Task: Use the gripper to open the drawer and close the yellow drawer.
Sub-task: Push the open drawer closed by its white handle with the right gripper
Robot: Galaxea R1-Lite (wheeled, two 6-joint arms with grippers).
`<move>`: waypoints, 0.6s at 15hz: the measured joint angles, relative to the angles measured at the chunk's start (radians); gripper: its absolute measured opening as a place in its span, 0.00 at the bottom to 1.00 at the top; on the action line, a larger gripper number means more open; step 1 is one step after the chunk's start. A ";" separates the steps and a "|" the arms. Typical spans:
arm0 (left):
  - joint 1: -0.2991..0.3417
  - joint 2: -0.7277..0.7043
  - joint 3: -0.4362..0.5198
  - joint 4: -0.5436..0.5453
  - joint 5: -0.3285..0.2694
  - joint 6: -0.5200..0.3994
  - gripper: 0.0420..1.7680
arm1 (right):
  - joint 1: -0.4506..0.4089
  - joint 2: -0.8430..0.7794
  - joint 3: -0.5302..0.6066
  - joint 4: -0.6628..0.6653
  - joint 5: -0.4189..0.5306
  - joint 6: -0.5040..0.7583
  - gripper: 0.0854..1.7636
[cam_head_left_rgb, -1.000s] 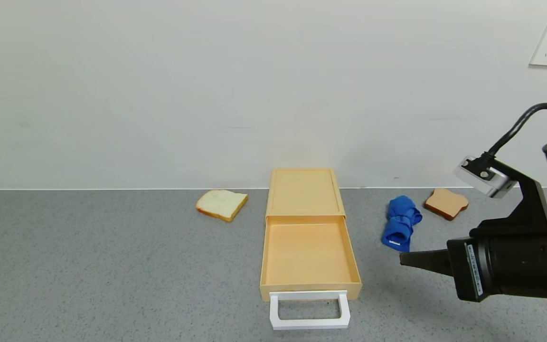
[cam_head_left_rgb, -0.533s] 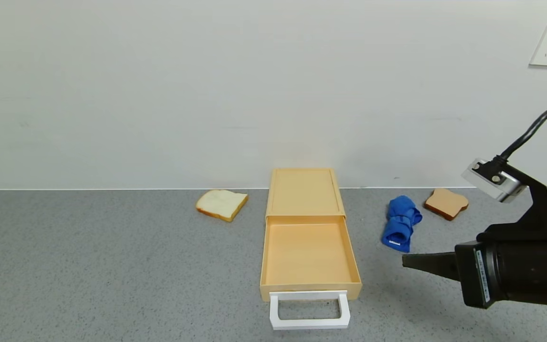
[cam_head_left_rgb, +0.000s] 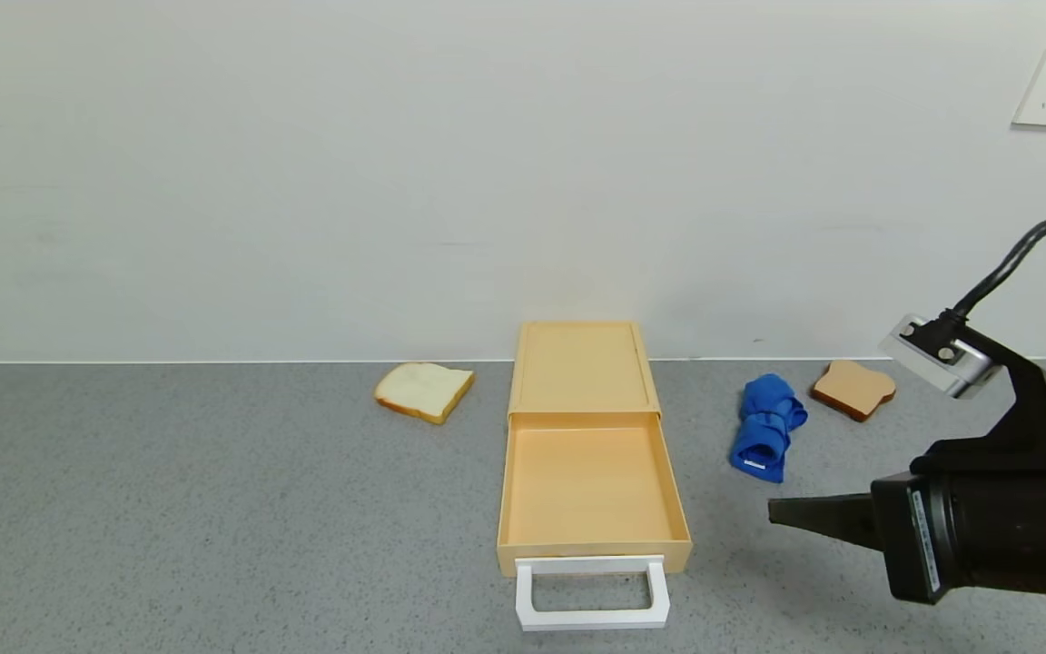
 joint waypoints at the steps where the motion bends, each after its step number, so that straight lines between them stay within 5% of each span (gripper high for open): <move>1: 0.000 0.000 0.000 0.000 0.000 0.000 0.98 | 0.006 0.000 0.008 -0.001 -0.003 -0.001 0.02; 9: 0.000 0.000 0.000 0.000 0.000 0.000 0.98 | 0.043 0.047 0.031 -0.002 -0.005 0.000 0.02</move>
